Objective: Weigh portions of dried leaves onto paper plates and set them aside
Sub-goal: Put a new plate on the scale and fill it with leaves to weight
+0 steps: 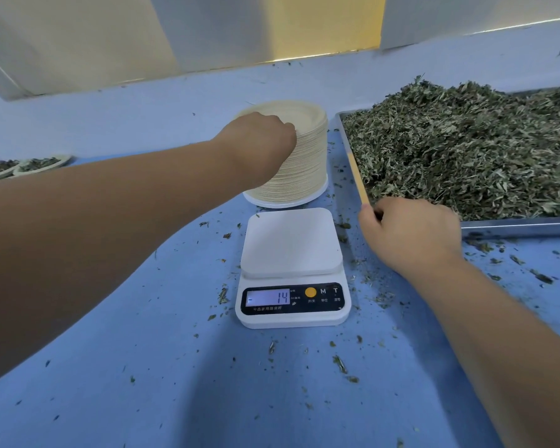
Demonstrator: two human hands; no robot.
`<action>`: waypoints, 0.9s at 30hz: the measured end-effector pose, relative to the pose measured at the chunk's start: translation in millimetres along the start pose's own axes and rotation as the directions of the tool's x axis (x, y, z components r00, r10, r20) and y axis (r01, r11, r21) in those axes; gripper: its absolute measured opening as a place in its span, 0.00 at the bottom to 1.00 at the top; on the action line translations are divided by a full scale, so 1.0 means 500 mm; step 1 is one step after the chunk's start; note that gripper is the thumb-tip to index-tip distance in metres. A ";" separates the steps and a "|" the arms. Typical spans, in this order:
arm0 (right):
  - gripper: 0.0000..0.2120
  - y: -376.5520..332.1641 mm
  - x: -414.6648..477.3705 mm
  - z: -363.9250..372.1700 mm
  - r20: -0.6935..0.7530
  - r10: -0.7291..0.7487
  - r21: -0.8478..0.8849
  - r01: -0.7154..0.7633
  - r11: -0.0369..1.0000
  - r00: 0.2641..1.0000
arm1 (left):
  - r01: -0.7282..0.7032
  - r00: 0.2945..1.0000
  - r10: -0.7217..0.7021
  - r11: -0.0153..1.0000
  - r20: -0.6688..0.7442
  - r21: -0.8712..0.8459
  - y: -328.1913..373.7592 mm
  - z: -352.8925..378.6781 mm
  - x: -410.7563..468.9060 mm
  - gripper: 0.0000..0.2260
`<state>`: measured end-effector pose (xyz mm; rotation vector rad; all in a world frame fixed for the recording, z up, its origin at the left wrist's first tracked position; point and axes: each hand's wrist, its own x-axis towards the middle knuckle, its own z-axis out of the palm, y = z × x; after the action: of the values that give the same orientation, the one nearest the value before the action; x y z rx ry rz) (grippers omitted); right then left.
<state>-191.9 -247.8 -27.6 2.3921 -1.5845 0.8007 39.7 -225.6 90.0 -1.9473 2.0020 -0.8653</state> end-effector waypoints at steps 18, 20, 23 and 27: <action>0.24 -0.002 0.000 -0.001 0.018 0.029 0.007 -0.029 1.000 0.999 | 0.212 0.928 -0.291 0.926 -0.231 -0.313 -0.014 -0.024 -0.004 0.12; 0.24 -0.002 0.000 0.000 0.011 0.033 0.004 -0.033 0.999 0.999 | 0.273 0.875 -0.415 0.848 -0.248 -0.454 -0.017 -0.016 -0.008 0.13; 0.24 -0.002 0.000 0.003 0.008 0.033 0.005 -0.033 0.999 0.999 | 0.260 0.798 -0.530 0.732 -0.286 -0.629 -0.013 0.000 -0.021 0.14; 0.24 -0.002 0.000 0.004 0.017 0.033 -0.001 -0.033 0.999 0.999 | 0.141 0.744 -0.570 0.645 -0.350 -0.751 0.010 0.021 -0.057 0.13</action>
<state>-190.5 -248.3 -29.2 2.3845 -1.6345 0.7873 44.1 -200.8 72.1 -2.8965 2.5652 -0.9556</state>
